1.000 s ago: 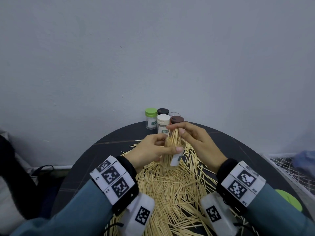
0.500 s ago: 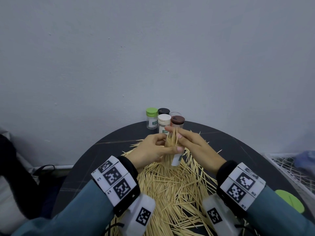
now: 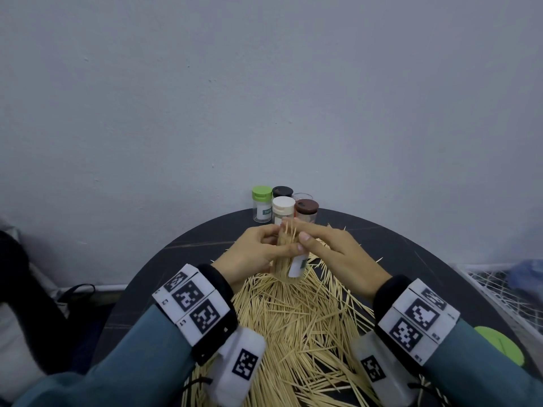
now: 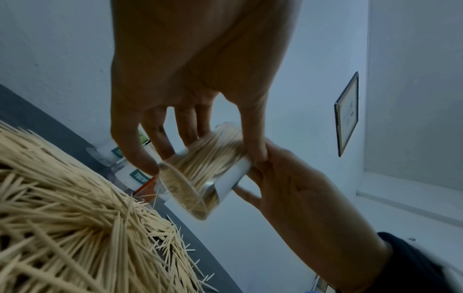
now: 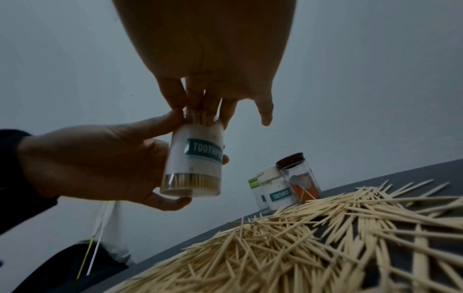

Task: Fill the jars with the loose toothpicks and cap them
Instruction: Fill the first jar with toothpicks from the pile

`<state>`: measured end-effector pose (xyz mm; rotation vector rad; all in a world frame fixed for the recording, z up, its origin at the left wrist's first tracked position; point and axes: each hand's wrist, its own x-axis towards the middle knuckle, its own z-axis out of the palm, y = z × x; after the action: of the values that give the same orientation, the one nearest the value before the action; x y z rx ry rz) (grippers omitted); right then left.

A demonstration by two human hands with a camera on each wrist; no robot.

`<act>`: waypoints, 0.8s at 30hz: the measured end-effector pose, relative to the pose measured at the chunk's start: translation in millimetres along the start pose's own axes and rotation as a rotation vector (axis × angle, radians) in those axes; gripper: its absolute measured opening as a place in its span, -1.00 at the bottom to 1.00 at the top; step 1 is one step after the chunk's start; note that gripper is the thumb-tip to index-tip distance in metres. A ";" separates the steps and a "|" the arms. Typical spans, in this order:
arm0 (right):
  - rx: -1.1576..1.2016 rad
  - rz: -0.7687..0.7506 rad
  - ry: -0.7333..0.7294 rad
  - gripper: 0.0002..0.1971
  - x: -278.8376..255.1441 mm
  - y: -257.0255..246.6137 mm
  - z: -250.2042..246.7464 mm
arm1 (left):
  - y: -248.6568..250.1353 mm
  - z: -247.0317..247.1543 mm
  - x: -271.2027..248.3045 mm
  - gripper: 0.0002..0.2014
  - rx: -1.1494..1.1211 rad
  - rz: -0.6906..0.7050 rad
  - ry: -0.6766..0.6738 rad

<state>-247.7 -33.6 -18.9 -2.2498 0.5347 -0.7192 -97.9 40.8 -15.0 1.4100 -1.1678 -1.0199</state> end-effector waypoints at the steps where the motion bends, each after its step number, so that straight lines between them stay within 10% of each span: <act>1: -0.006 0.008 0.009 -0.64 -0.2 0.0 0.2 | 0.0 -0.7 0.1 -0.64 -0.002 -0.004 0.010; 24: -0.229 0.062 -0.183 -0.41 1.8 -1.7 -8.5 | -1.2 -7.2 3.3 -0.57 0.033 0.015 0.073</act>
<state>-251.4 -37.6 -12.0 -2.4684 0.6201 -0.4334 -90.1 38.8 -15.2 1.4505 -1.1455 -0.9348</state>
